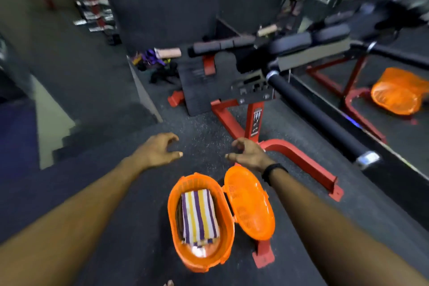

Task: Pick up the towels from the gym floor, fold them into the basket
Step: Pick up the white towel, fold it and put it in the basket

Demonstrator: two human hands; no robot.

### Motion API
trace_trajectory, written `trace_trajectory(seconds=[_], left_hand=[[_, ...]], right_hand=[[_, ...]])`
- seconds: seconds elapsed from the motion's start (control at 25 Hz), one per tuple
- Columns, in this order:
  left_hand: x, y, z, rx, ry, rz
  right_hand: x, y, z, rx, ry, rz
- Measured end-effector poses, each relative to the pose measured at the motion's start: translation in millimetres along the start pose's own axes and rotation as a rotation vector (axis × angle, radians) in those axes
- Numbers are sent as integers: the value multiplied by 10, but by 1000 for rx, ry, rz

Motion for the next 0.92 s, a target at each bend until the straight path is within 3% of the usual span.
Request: trace_trajectory(seconds=[0.24,0.48,0.72,0.92], left_hand=[[1080,1131,1539,91,245,-84],[1817,1964,2518,199,399,-191],[2041,2855,3084,223,451,-357],[1918,3782,2995,174,351,-540]], right_hand=[[788,-1404,1523,85,132,230],[1603,-2171,2728,160,229,346],[2428,-2271,3890,231,450,312],[3204,-1865,4552,328,632,143]])
Point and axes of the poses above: each hand's wrist, its own x-axis away from the middle knuckle, its own z-axis out of the back of the hand, y = z × x, the point moved 7 cm from there along -x, towards the middle knuckle, and after that the axes turned 7 degrees about z, right-handed, at the moved point
